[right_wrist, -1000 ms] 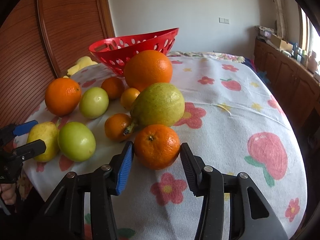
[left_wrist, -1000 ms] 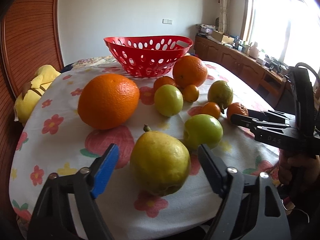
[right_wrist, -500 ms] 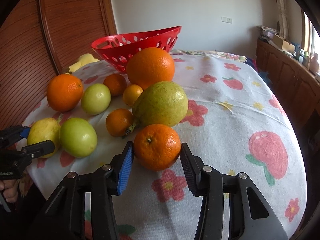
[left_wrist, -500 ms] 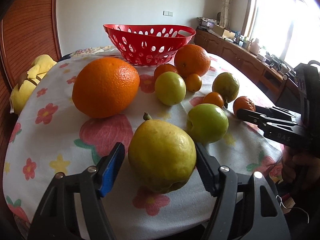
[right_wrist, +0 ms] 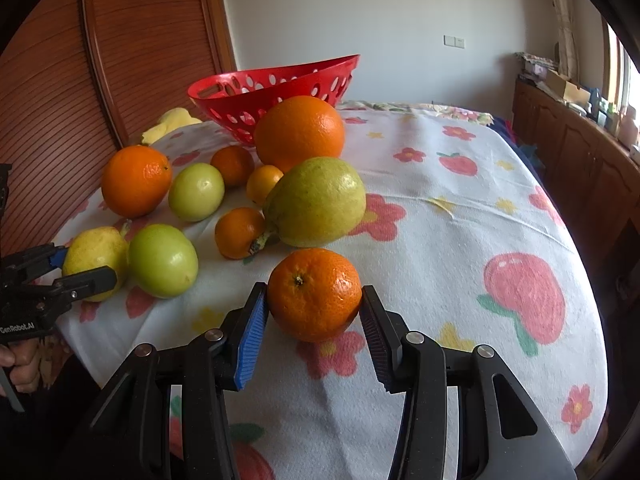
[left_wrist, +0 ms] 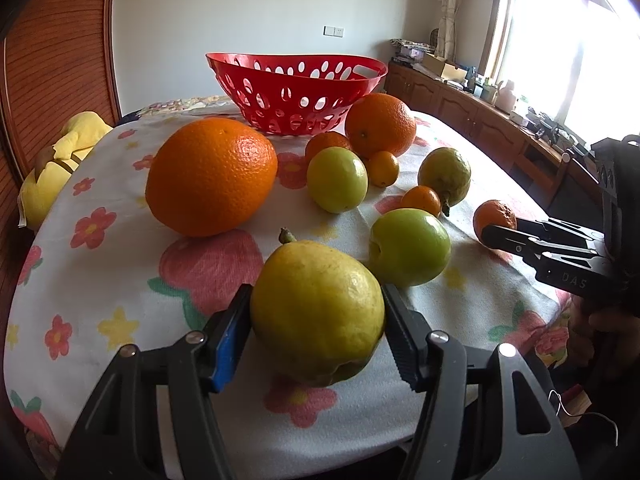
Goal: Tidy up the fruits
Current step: 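Carry the pear and tangerine into the red basket and open both tools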
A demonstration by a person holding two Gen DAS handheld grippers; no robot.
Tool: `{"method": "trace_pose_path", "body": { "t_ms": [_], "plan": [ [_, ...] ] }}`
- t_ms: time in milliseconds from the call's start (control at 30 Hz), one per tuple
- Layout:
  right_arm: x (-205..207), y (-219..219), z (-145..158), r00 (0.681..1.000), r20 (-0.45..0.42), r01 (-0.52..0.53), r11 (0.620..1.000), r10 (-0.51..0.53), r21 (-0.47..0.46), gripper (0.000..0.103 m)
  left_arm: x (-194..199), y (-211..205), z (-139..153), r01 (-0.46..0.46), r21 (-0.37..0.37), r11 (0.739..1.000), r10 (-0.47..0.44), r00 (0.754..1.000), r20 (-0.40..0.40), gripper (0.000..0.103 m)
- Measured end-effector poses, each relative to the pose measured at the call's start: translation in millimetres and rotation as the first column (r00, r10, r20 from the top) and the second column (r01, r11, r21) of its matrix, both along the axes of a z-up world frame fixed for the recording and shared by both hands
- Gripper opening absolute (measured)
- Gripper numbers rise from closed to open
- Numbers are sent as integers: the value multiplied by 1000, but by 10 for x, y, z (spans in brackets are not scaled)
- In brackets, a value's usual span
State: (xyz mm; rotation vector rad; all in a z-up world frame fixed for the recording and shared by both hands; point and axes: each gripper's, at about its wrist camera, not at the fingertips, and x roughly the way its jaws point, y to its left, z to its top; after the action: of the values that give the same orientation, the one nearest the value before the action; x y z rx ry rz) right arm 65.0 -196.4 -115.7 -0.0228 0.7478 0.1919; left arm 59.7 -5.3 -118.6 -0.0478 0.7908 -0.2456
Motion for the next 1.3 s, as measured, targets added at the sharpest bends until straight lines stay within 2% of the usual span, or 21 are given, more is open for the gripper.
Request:
{"method": "trace_pose_path", "body": {
  "t_ms": [300,567,933,1300],
  "plan": [
    [-73,-38,140,999,30,-13,1000,13,15,47,-97,49,316,13,-43,999,-9,997,73,62],
    [4,7,516,994,96,-49,999,48,6,47,66,91,716,27,-28,999,-22,987,158,62],
    [516,237,994,980,165,-111,993,115,-36,47,594,211,1004,9,17,1000,-12,978,209,62],
    [1194,463,997,981,121,-155,988,154,-6,47,980,310,1095,-4,47,999,-5,980,200,62]
  ]
}}
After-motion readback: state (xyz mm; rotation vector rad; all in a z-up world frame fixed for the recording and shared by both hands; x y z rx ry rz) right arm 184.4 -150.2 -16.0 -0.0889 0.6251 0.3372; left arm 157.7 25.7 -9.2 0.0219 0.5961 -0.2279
